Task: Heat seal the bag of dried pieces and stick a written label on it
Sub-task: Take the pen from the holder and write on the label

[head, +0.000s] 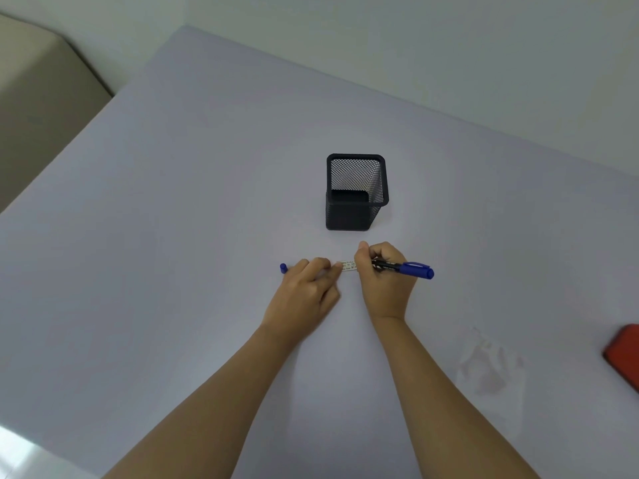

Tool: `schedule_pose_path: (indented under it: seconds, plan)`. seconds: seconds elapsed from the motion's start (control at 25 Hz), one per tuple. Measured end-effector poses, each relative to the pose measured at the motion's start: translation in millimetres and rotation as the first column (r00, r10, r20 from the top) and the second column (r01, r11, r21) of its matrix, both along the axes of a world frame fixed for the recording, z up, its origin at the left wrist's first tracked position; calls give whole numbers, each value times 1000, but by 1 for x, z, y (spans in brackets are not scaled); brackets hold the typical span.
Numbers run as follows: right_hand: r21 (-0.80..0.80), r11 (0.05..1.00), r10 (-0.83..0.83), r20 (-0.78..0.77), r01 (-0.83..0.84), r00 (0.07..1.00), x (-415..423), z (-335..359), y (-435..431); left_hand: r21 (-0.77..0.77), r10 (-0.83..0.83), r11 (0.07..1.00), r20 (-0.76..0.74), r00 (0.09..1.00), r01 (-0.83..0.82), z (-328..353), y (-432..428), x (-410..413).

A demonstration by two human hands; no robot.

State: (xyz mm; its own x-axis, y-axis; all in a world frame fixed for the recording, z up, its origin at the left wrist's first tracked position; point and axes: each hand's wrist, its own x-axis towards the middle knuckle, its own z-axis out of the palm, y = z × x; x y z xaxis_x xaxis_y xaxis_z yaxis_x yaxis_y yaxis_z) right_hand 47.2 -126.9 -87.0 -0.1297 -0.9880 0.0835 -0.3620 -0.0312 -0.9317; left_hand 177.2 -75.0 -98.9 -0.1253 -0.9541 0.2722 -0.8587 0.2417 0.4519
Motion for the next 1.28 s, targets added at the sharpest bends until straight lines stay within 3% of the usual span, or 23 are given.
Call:
schedule_pose_path:
  seconds: [0.2,1.28]
  plan:
    - [-19,986,162,-101,-165,982,-2,1,4,6,-3,1000,-2,1000,3,2,0,0]
    - [-37,986,161,-92,-165,983,-1,-2,3,-4,2,1000,-7,1000,-2,3,0,0]
